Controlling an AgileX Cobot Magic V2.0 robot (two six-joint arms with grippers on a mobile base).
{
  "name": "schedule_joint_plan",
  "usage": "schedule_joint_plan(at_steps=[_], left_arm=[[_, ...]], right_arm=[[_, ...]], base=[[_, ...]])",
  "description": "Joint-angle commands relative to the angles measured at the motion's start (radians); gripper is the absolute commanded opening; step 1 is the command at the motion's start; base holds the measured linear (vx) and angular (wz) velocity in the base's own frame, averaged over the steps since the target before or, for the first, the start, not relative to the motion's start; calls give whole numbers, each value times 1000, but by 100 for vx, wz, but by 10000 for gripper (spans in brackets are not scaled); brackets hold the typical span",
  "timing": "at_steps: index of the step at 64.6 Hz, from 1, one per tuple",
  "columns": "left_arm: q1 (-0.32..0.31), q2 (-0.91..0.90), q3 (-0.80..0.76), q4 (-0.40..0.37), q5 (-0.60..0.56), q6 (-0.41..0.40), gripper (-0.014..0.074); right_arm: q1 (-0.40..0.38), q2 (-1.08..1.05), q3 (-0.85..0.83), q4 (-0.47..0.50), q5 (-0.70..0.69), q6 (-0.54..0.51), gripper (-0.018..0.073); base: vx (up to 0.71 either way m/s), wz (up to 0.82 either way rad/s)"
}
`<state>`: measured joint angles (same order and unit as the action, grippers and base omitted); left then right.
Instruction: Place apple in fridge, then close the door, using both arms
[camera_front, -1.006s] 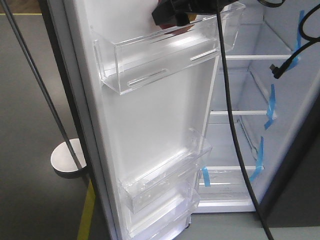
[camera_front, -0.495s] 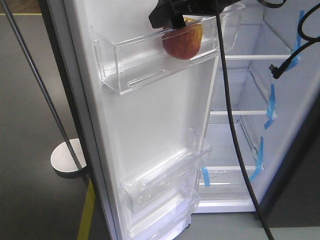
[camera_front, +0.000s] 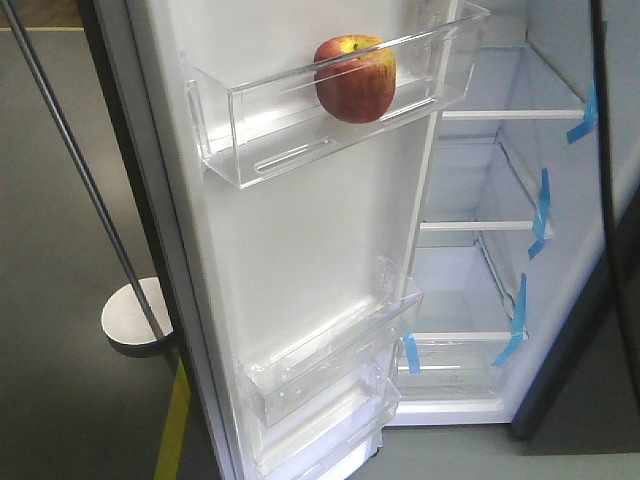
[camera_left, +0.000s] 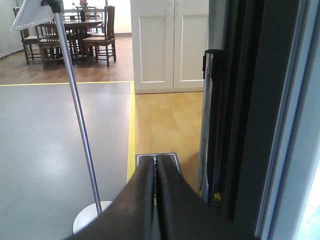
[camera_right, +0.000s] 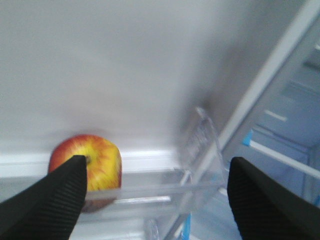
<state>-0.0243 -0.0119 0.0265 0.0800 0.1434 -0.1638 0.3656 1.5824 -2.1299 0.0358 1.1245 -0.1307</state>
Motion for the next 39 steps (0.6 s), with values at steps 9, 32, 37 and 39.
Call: schedule_joint_plan(at_steps=[9,32,37,39], left_arm=[[-9,-14,20,-1,-78,-2,-5],[-9,-14,20,-1,-78,-2,-5],[-9,-14,20,-1,-78,-2,-5],[-9,-14,20,-1,-78,-2,-5]], right_arm=[[-4,-262,287,-88,-85,49,544],[-4,-799,930,-194,-206,215,544],[-4,-890,1033,-198,-197,241,544],[-4,-922,1070,-196,-188,249,544]], base=[[0,0],[0,0],[0,0],[0,0]])
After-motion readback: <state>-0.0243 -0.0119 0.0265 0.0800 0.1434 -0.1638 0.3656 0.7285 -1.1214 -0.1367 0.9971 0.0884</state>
